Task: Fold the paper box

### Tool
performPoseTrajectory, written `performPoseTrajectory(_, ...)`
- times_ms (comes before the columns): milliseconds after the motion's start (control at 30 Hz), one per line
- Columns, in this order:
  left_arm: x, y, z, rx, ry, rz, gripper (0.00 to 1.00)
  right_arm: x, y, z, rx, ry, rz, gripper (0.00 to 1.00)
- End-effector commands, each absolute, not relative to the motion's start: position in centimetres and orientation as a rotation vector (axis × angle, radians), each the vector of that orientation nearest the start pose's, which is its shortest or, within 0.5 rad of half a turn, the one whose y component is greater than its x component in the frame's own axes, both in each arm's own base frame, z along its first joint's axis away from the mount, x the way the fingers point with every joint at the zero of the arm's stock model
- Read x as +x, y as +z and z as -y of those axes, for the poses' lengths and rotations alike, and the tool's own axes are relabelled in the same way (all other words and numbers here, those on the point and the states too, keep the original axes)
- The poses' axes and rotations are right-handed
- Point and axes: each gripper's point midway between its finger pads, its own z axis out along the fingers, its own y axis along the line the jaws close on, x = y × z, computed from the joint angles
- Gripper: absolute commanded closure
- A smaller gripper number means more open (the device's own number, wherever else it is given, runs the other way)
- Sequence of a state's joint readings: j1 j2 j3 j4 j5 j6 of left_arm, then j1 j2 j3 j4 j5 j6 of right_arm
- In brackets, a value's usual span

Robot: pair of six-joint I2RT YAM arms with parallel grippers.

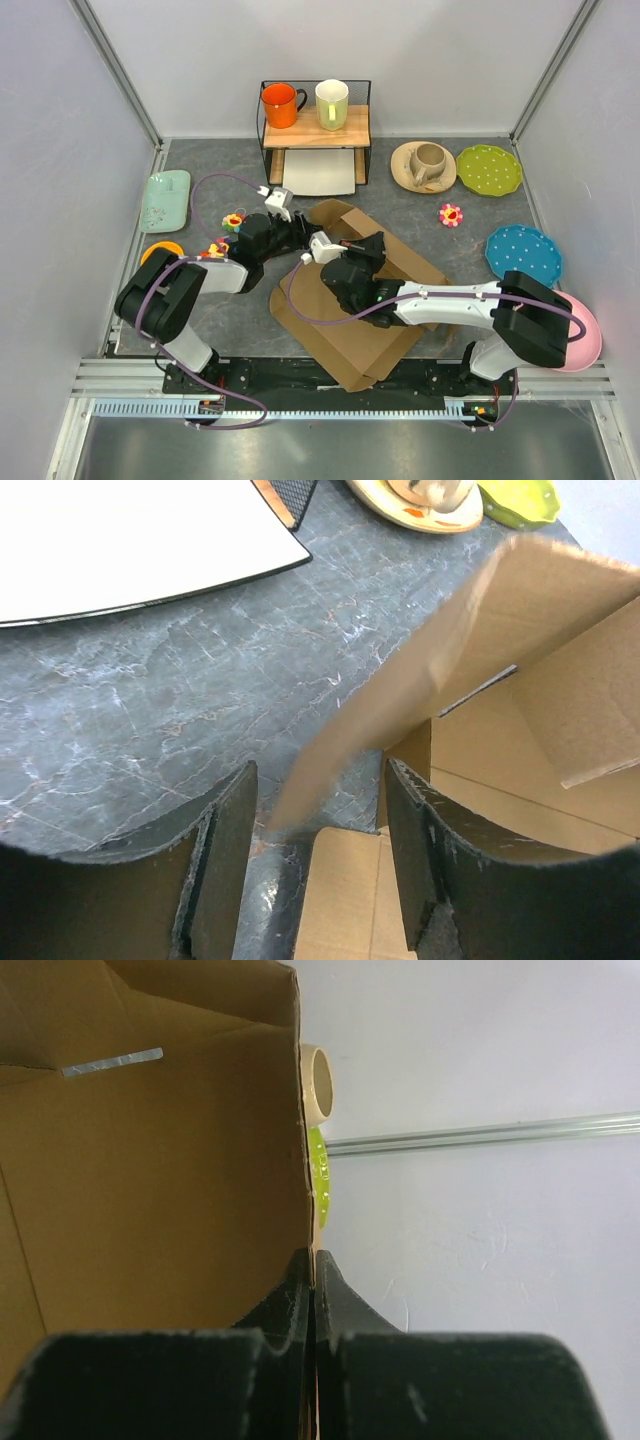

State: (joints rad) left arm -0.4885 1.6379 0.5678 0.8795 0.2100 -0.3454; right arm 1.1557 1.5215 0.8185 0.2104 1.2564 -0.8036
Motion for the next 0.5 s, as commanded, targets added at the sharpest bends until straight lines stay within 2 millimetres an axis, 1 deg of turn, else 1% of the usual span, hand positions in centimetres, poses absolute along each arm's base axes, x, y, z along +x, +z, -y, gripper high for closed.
performPoseTrajectory(0, 37.2, 14.1, 23.8, 0.316, -0.672, -1.687, 0.38, 28.0, 18.6, -20.5, -0.977, -0.984, -1.564, 1.00)
performPoseTrajectory(133, 37.8, 13.7, 23.7, 0.296, -0.651, -1.707, 0.38, 28.0, 18.6, -20.4, -0.973, -0.977, -1.568, 1.00)
performPoseTrajectory(167, 37.9, 13.3, 23.9, 0.298, -0.659, -1.717, 0.38, 28.0, 18.6, -20.4, -0.970, -0.973, -1.568, 1.00)
performPoseTrajectory(233, 38.0, 13.1, 24.3, 0.308, -0.671, -1.719, 0.38, 28.0, 18.5, -20.5, -0.971, -0.966, -1.570, 1.00)
performPoseTrajectory(267, 38.0, 12.5, 24.6, 0.317, -0.692, -1.731, 0.37, 28.0, 18.5, -20.5, -0.973, -0.964, -1.570, 1.00)
performPoseTrajectory(333, 37.7, 12.3, 25.5, 0.346, -0.740, -1.734, 0.38, 28.0, 18.4, -20.5, -0.977, -0.959, -1.570, 1.00)
performPoseTrajectory(433, 37.4, 11.6, 26.2, 0.357, -0.771, -1.749, 0.40, 28.0, 18.1, -20.6, -0.982, -0.955, -1.573, 1.00)
performPoseTrajectory(467, 37.4, 11.4, 26.2, 0.362, -0.773, -1.753, 0.42, 28.0, 17.9, -20.7, -0.987, -0.952, -1.573, 1.00)
